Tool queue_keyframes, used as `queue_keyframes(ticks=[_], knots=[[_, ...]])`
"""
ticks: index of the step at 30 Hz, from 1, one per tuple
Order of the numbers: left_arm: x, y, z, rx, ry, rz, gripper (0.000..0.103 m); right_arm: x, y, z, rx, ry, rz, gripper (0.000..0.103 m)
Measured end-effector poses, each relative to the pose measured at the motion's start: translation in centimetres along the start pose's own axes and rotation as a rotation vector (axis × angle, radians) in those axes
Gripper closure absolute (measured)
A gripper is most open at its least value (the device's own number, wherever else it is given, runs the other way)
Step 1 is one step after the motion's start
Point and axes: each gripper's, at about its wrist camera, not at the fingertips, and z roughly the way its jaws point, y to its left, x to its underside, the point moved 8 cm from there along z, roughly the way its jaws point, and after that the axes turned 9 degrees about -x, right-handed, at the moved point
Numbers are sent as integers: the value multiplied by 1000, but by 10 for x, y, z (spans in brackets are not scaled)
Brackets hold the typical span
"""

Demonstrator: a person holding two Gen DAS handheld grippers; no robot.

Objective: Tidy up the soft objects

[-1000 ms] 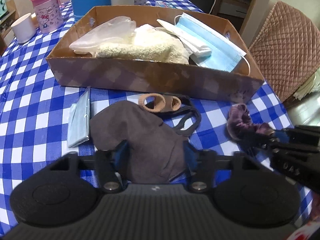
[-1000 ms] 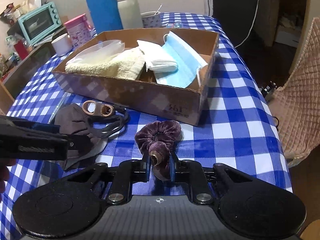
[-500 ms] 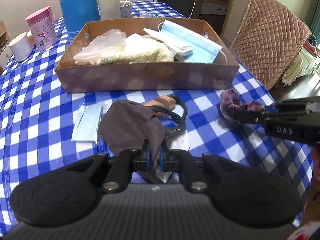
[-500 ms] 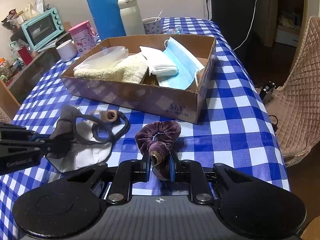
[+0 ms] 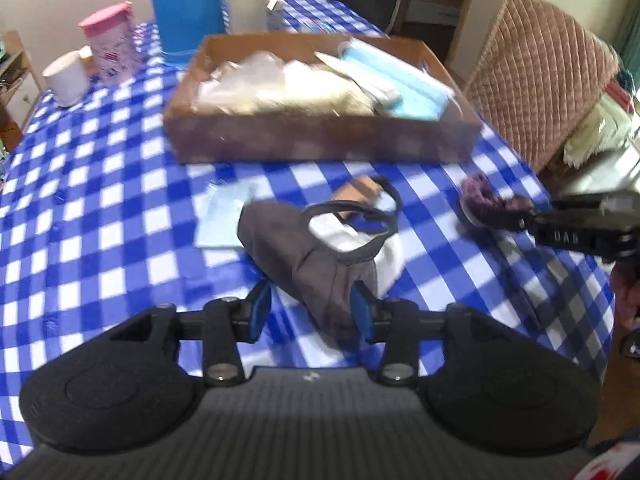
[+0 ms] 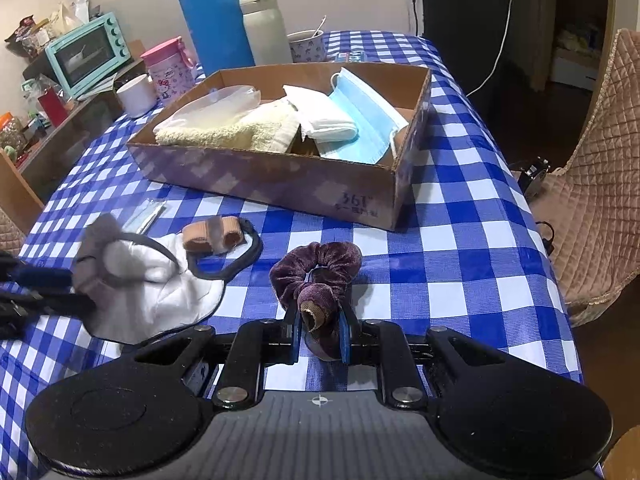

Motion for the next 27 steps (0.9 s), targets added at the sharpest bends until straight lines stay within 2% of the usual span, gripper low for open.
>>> queue_keyframes(ticks=[6, 9, 12, 18, 23, 27], knots=[[-10, 12, -16, 82, -21, -8, 58, -8, -3, -2, 8, -19, 6, 84], [-7, 15, -21, 79, -20, 2, 57, -10, -3, -2, 12, -22, 10, 84], [-2, 25, -19, 45, -9, 4, 57, -11, -4, 0, 12, -19, 15, 84], [-14, 57, 7, -42, -8, -52, 57, -13, -4, 6, 15, -12, 12, 84], [-34, 56, 39, -40, -4, -22, 57, -24, -7, 9, 24, -24, 8, 84], [-41, 52, 74, -33, 44, 11, 57, -33, -8, 9, 28, -38, 6, 84]])
